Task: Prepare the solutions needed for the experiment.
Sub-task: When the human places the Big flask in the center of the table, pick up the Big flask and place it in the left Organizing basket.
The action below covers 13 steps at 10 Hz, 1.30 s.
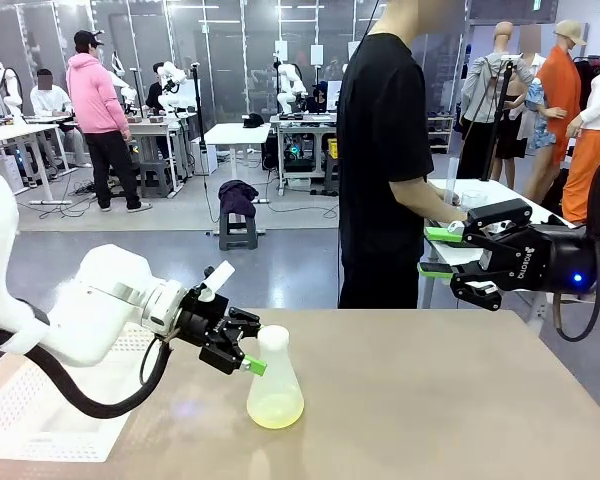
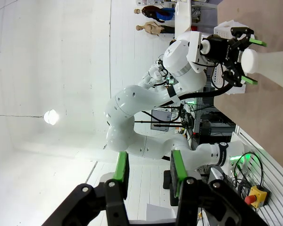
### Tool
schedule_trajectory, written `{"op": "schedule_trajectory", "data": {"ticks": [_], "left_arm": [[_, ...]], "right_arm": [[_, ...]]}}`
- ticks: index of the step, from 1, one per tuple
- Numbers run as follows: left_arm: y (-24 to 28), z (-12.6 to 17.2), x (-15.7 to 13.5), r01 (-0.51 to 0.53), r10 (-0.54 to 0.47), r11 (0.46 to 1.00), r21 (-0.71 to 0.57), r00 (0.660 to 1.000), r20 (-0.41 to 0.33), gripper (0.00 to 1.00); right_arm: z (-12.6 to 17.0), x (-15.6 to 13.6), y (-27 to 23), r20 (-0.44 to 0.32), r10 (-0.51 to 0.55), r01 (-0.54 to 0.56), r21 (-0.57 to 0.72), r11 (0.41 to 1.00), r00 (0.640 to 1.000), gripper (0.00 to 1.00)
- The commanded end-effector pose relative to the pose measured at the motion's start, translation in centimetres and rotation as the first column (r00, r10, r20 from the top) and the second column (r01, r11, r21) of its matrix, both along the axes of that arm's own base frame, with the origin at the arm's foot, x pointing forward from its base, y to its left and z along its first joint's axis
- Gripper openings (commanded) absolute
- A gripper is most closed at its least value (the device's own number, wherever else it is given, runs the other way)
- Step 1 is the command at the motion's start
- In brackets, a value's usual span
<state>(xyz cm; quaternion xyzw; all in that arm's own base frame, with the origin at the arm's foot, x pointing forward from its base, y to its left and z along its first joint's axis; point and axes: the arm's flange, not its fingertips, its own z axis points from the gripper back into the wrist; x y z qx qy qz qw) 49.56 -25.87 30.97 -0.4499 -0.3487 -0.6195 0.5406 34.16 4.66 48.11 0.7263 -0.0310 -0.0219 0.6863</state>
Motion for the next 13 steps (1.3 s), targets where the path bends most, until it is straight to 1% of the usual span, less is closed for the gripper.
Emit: {"op": "schedule_trajectory", "data": {"ticks": [1, 5, 7, 10, 11, 12, 13], "left_arm": [[-1.1, -0.7, 0.5, -0.016, 0.017, 1.0, -0.026, 1.0, 0.014, 1.0], [-2.1, -1.9, 0.5, 0.003, -0.008, 0.996, -0.092, 0.999, -0.043, 1.0], [-2.7, -2.5, 0.6, 0.02, -0.028, 0.99, -0.142, 0.998, -0.054, 1.0], [-2.8, -3.9, 0.5, 0.009, -0.019, 0.977, -0.215, 0.999, -0.047, 1.0], [-2.7, -4.4, 0.3, 0.023, -0.034, 0.978, -0.205, 0.998, -0.048, 1.0], [-2.4, -4.4, 0.0, 0.075, -0.083, 0.969, -0.236, 0.996, -0.025, 1.0], [-2.2, -4.2, -0.3, 0.069, -0.075, 0.967, -0.247, 0.997, -0.013, 0.81]], "right_arm": [[0.2, 0.1, 0.0, 0.003, -0.006, 0.006, 0.013, 1.0, 1.0, 0.47], [0.2, 0.1, 0.0, 0.003, -0.006, 0.006, 0.013, 1.0, 1.0, 0.47], [0.2, 0.1, 0.0, 0.003, -0.006, 0.006, 0.013, 1.0, 1.0, 0.47], [0.2, 0.1, 0.0, 0.003, -0.006, 0.006, 0.013, 1.0, 1.0, 0.47], [0.2, 0.1, 0.0, 0.003, -0.006, 0.006, 0.013, 1.0, 1.0, 0.47], [0.2, 0.1, 0.0, 0.003, -0.006, 0.006, 0.013, 1.0, 1.0, 0.47], [0.2, 0.1, 0.0, 0.003, -0.006, 0.006, 0.013, 1.0, 1.0, 0.47]]}}
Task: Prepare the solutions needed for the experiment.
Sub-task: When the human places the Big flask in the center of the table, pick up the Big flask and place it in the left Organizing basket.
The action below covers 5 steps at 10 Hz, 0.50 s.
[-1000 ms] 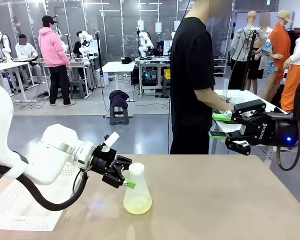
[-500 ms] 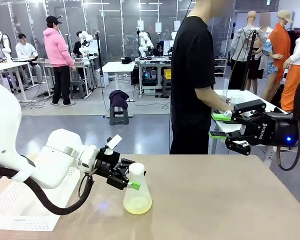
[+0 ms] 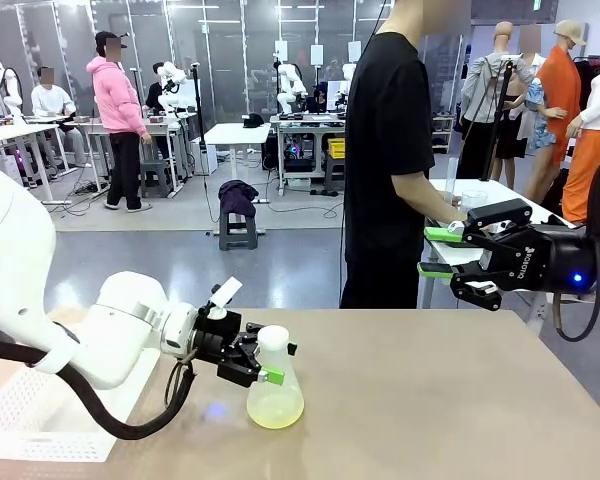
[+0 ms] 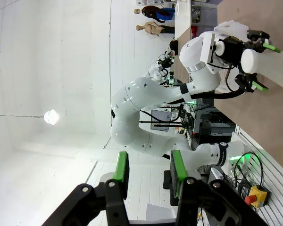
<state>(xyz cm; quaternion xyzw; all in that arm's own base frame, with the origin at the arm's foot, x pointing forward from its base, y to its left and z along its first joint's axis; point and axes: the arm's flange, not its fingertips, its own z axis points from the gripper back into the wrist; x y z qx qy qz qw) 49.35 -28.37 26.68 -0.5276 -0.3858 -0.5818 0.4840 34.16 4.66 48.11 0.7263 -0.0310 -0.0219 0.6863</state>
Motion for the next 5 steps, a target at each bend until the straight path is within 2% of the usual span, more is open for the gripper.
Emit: {"op": "schedule_trajectory", "data": {"ticks": [1, 2, 3, 4, 5], "left_arm": [[0.51, 0.09, -0.16, 0.023, -0.022, 0.998, -0.055, 1.0, 0.023, 0.8], [0.45, 0.04, -0.2, 0.029, -0.029, 0.998, -0.049, 0.999, 0.015, 0.62], [0.45, 0.08, -0.12, 0.03, -0.03, 0.998, -0.048, 1.0, 0.002, 0.61], [0.57, 0.2, -0.04, 0.028, -0.028, 0.998, -0.05, 1.0, 0.002, 0.42], [0.55, 0.15, 0.07, 0.036, -0.036, 0.998, -0.057, 0.999, -0.014, 0.41]], "right_arm": [[0.16, 0.08, 0.03, 0.003, -0.006, 0.006, 0.013, 1.0, 1.0, 0.47], [0.16, 0.08, 0.03, 0.003, -0.006, 0.006, 0.013, 1.0, 1.0, 0.47], [0.16, 0.08, 0.03, 0.003, -0.006, 0.006, 0.013, 1.0, 1.0, 0.47], [0.16, 0.08, 0.03, 0.003, -0.006, 0.006, 0.013, 1.0, 1.0, 0.47], [0.16, 0.08, 0.03, 0.003, -0.006, 0.006, 0.013, 1.0, 1.0, 0.47]]}}
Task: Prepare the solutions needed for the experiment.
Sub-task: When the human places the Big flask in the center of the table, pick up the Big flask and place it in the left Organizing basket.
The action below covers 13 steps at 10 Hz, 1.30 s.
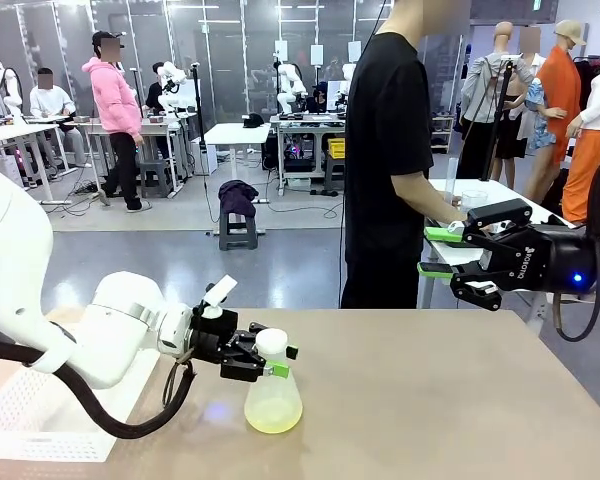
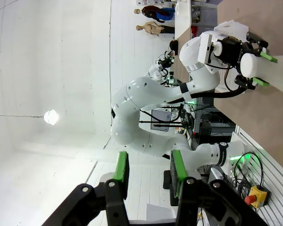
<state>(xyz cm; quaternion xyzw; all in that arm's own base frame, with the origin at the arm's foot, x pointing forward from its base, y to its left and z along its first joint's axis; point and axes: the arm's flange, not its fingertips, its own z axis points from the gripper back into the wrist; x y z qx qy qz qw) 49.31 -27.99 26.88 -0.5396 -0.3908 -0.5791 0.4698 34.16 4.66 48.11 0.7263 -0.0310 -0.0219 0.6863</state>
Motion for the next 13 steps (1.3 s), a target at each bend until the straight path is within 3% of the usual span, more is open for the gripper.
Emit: {"op": "schedule_trajectory", "data": {"ticks": [1, 2, 3, 6, 7, 9, 12, 13], "left_arm": [[0.0, -0.2, 0.2, 0.03, -0.03, 0.999, -0.012, 0.999, -0.019, 0.22], [-0.1, -0.2, 0.3, 0.032, -0.032, 0.999, -0.006, 0.999, -0.026, 0.21], [-0.2, -0.2, 0.4, 0.033, -0.033, 0.999, -0.003, 0.999, -0.03, 0.02], [-0.5, 0.8, 0.5, 0.069, -0.071, 0.997, -0.036, 0.995, -0.066, 0.0], [-0.6, 2.4, 0.7, 0.087, -0.089, 0.995, -0.042, 0.995, -0.05, 0.0], [1.8, 8.1, 0.7, 0.147, -0.149, 0.985, -0.093, 0.989, -0.013, 0.0], [7.7, 16.9, -0.6, 0.109, -0.109, 0.994, 0.006, 0.994, 0.019, 0.0], [11.7, 19.9, -0.8, 0.073, -0.072, 0.997, -0.013, 0.996, 0.048, 0.0]], "right_arm": [[0.2, 0.1, 0.0, 0.003, -0.006, 0.006, 0.013, 1.0, 1.0, 0.47], [0.2, 0.1, 0.0, 0.003, -0.006, 0.006, 0.013, 1.0, 1.0, 0.47], [0.2, 0.1, 0.0, 0.003, -0.006, 0.006, 0.013, 1.0, 1.0, 0.47], [0.2, 0.1, 0.0, 0.003, -0.006, 0.006, 0.013, 1.0, 1.0, 0.47], [0.2, 0.1, 0.0, 0.003, -0.006, 0.006, 0.013, 1.0, 1.0, 0.47], [0.2, 0.1, 0.0, 0.003, -0.006, 0.006, 0.013, 1.0, 1.0, 0.47], [0.2, 0.1, 0.0, 0.003, -0.006, 0.006, 0.013, 1.0, 1.0, 0.47], [0.2, 0.1, 0.0, 0.003, -0.006, 0.006, 0.013, 1.0, 1.0, 0.47]]}}
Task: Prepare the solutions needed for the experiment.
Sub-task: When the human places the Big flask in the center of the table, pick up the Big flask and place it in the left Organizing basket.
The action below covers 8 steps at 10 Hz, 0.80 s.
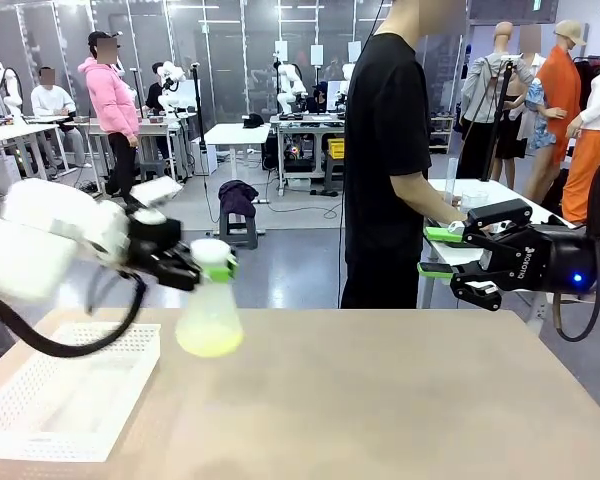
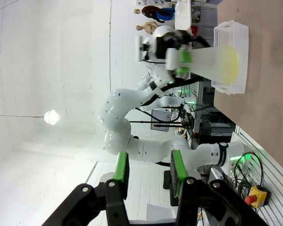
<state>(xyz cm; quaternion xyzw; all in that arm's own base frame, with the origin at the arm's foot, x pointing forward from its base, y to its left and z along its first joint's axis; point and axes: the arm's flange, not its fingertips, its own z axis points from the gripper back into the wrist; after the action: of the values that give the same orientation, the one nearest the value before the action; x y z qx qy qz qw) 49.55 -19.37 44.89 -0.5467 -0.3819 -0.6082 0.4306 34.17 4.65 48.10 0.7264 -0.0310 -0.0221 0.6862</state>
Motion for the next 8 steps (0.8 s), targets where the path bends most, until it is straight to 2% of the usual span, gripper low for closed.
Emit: {"op": "schedule_trajectory", "data": {"ticks": [1, 3, 4, 8], "left_arm": [[6.8, 4.0, -1.7, -0.063, 0.063, 0.998, 0.006, 0.998, 0.02, 0.0], [14.8, 6.5, -2.8, -0.221, 0.219, 0.975, 0.014, 0.972, 0.08, 0.0], [18.4, 6.6, -3.4, -0.283, 0.283, 0.959, -0.014, 0.955, 0.088, 0.0], [28.8, 2.4, -6.5, -0.378, 0.39, 0.92, -0.107, 0.911, 0.134, 0.0]], "right_arm": [[0.2, 0.1, 0.0, 0.003, -0.006, 0.006, 0.013, 1.0, 1.0, 0.47], [0.2, 0.1, 0.0, 0.003, -0.006, 0.006, 0.013, 1.0, 1.0, 0.47], [0.2, 0.1, 0.0, 0.003, -0.006, 0.006, 0.013, 1.0, 1.0, 0.47], [0.2, 0.1, 0.0, 0.003, -0.006, 0.006, 0.013, 1.0, 1.0, 0.47]]}}
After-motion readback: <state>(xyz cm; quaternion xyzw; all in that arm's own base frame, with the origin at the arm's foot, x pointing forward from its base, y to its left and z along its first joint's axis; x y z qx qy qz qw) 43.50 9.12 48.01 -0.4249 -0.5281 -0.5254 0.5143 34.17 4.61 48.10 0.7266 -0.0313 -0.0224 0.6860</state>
